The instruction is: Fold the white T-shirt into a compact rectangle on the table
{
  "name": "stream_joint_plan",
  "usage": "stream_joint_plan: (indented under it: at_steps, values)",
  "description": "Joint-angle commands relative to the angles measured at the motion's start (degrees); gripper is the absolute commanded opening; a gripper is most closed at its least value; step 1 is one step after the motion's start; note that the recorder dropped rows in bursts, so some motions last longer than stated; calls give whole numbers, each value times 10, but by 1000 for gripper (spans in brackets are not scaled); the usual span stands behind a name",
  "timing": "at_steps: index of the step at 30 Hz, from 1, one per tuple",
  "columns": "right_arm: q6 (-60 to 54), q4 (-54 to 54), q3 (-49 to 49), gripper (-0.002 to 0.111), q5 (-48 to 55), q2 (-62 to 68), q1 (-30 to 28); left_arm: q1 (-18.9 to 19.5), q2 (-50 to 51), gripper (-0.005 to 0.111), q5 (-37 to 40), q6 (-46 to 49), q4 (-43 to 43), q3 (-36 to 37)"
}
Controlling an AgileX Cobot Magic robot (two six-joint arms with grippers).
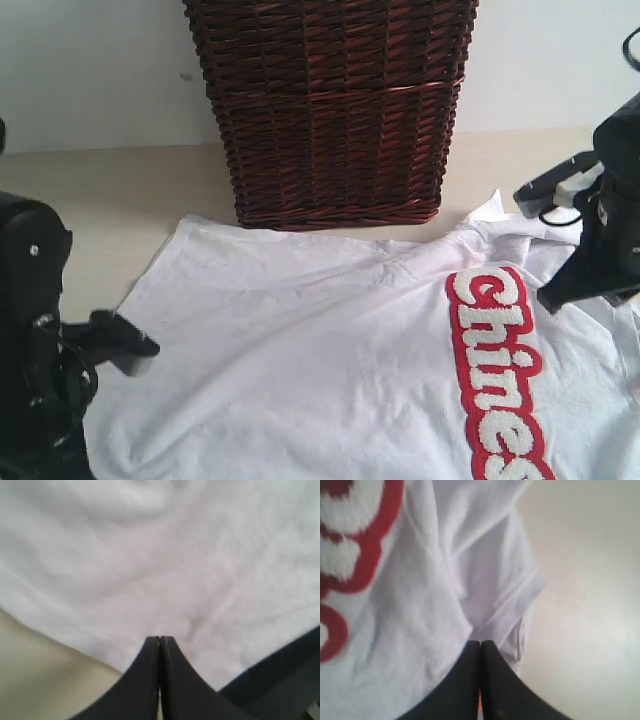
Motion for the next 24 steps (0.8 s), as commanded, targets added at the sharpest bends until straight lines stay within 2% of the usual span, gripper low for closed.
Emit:
stream_joint_plan:
  at_steps: [1,5,12,15,18,24]
  values:
    - [-17,-7,-2,19,-99,-26,-2,-4,-65,0,-49,-82,76,-39]
    - [50,-80,-6,43,-170,-6,-2,-4,-93,0,-89,-125,94,-71]
    - [72,-139,-83,45,-172,110,-2,-4,-96,0,-139,-126,92,-110]
    - [108,-190,-125,38,-187,155,-2,-4,-96,0,-190,-126,92,-121]
    - [189,-242,-162,25,-211,192,-2,-4,-96,0,-244,-127,92,-130]
    - [192,-237,-228,7,-237,264,-2,-4,-96,0,-345,-135,92,-147]
